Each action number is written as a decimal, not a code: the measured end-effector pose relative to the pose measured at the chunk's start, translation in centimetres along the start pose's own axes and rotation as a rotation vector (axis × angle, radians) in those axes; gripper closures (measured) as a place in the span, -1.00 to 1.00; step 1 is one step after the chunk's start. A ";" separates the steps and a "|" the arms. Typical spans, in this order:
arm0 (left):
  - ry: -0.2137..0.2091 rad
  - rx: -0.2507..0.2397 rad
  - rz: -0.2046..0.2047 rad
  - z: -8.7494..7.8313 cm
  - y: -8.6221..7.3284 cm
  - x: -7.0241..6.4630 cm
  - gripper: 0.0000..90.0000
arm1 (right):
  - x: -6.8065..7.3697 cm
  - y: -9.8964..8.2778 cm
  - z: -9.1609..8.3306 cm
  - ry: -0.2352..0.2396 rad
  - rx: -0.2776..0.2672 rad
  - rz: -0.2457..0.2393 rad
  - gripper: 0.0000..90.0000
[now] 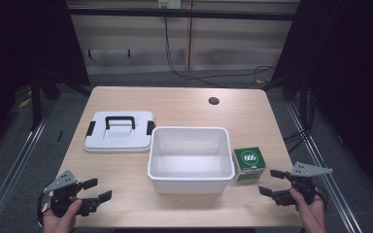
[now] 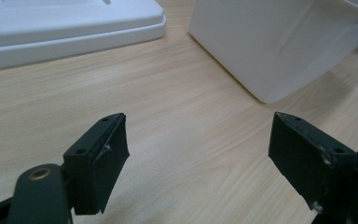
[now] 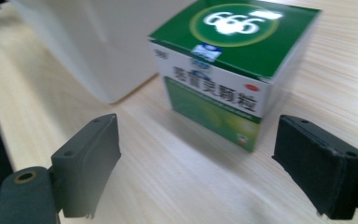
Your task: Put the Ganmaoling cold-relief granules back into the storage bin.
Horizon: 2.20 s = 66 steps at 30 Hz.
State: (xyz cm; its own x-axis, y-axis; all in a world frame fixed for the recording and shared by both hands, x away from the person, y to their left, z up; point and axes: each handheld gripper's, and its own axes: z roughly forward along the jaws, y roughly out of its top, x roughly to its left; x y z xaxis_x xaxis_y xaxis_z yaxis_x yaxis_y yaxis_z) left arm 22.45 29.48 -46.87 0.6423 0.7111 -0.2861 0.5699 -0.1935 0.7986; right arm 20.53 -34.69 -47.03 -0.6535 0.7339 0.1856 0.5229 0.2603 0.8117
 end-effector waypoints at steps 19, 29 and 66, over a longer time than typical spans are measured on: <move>0.006 0.023 0.000 0.2 -0.2 0.0 -0.56 | 0.0 1.7 -0.5 -0.003 0.026 -0.047 -0.70; 0.011 0.025 -0.003 0.2 -0.2 0.0 -0.56 | -0.4 3.5 -1.2 0.023 0.027 -0.095 -0.71; -0.004 0.033 0.004 0.3 -0.2 -0.1 -0.56 | -1.5 10.8 1.4 0.108 0.217 -0.311 -0.74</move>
State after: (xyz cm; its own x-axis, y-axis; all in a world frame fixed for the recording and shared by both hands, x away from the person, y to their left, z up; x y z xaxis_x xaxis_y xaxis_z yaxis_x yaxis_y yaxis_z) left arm 22.40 29.27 -47.18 0.6464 0.7075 -0.2856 0.5844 -0.2185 0.7815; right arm 27.96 -32.11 -39.38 -0.8464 0.5323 0.0158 0.3872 0.5947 0.7046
